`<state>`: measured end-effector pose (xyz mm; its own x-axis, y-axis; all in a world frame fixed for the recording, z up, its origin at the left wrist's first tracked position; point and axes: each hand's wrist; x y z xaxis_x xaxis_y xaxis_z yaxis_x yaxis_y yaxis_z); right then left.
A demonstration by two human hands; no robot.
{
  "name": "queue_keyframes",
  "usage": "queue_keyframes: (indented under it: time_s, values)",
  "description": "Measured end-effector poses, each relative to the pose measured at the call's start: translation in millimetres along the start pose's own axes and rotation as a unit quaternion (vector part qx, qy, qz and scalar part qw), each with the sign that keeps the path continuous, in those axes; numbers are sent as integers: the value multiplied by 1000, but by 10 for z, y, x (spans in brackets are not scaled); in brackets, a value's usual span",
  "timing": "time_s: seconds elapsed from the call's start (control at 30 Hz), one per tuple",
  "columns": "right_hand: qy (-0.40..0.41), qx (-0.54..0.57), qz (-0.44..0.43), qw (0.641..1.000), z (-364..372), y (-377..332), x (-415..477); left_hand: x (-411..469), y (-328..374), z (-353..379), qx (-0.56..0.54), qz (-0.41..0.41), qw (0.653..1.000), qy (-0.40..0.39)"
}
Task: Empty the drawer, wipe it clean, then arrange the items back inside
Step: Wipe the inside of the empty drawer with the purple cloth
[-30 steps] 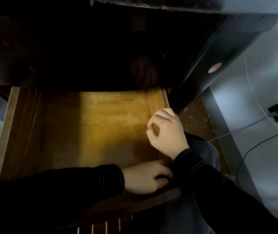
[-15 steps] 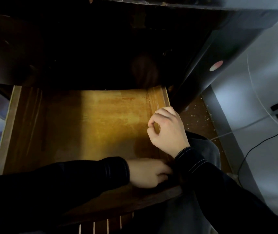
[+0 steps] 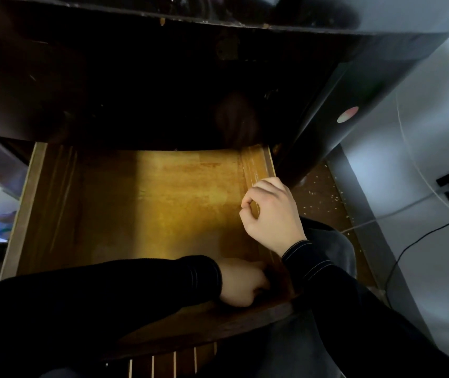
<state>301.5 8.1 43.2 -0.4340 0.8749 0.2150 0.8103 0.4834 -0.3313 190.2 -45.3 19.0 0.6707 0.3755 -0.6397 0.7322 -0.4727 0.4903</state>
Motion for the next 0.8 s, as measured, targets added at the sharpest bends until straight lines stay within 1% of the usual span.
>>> queue_keyframes:
  time_s: [0.13, 0.2, 0.27, 0.33, 0.37, 0.4, 0.47, 0.5, 0.57, 0.63, 0.7, 0.73, 0.8]
  values:
    - [-1, 4, -4, 1000, -8, -4, -7, -171, 100, -101, -71, 79, 988, 115]
    - [-1, 5, -7, 1000, -8, -4, -9, -208, 92, -83, -113, 95, 979, 140]
    - [-6, 3, -6, 1000, -7, 1, -12, -186, 67, 3, -118, 61, 984, 120]
    - [-10, 1, -3, 1000, 1, 7, -12, -107, 33, 79, -56, -14, 997, 50]
    - [-11, 4, -2, 1000, -1, 7, -13, -61, 18, 93, -44, -42, 998, 17]
    - [-10, 12, 0, 1000, -6, 7, -15, -31, 7, 80, -59, -55, 997, -4]
    - [-6, 42, 6, 999, -26, 16, -16, -22, -29, 4, -121, -62, 991, -12]
    - [-2, 62, 8, 998, -37, 23, -19, -48, -60, -38, -151, -67, 986, -3]
    - [7, 114, 17, 993, -64, 39, -22, -142, -153, -101, -209, -81, 974, 41]
    - [5, 177, 43, 983, -116, 22, -29, -276, -268, -129, -287, -101, 948, 97]
    - [-15, 255, 86, 963, -217, -4, -6, -420, -385, -171, -376, -124, 907, 144]
    - [-33, 298, 111, 947, -299, -13, 19, -504, -433, -197, -420, -134, 882, 166]
    - [-80, 347, 143, 923, -501, -20, 77, -663, -507, -236, -512, -156, 816, 218]
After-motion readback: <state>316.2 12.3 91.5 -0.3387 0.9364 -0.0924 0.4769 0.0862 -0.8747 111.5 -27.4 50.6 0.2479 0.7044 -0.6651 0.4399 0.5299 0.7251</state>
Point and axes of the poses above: each hand's wrist, its own x-axis towards the middle knuckle, its own z-axis out of the palm, y = z × x, and after that the axes turned 7 degrees about -z, right-handed
